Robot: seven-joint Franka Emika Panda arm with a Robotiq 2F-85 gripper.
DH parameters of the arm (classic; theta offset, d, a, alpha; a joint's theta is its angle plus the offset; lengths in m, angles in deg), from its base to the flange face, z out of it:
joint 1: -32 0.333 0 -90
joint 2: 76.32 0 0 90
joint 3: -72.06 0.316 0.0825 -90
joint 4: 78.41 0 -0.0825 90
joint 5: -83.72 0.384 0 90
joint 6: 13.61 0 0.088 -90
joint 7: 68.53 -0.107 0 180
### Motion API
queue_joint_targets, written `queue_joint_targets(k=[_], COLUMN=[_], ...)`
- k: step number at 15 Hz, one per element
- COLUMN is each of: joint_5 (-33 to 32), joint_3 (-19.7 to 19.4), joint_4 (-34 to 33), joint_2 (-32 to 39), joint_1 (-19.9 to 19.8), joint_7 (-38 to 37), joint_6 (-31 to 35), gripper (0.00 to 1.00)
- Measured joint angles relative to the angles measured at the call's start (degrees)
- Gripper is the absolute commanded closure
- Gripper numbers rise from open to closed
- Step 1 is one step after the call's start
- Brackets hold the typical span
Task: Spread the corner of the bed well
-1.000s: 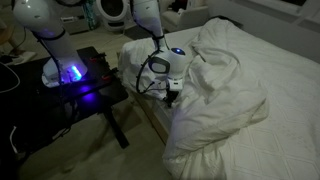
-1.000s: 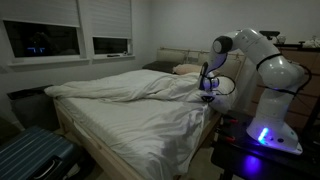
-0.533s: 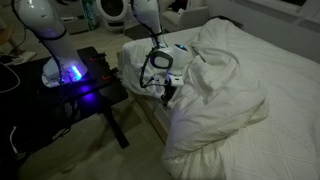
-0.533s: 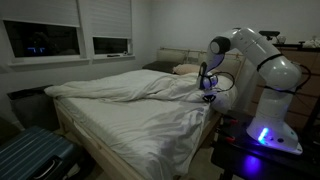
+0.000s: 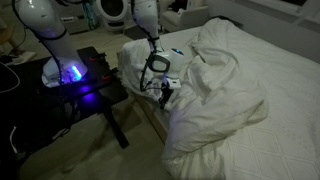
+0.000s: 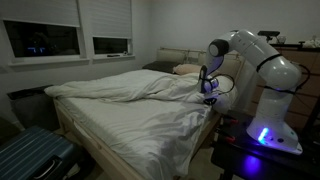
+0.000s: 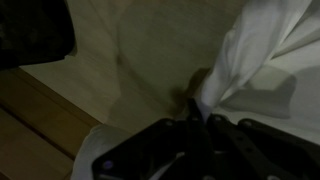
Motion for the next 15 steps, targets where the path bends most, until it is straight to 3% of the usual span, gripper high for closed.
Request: queue_joint_targets(k=[15], joint_5=[0.2], joint_3=[1.0], joint_4=[4.3], joint_2=[3.9], joint_1=[1.3], joint_7=[4.4], joint_6=[15.9], gripper=[0.99])
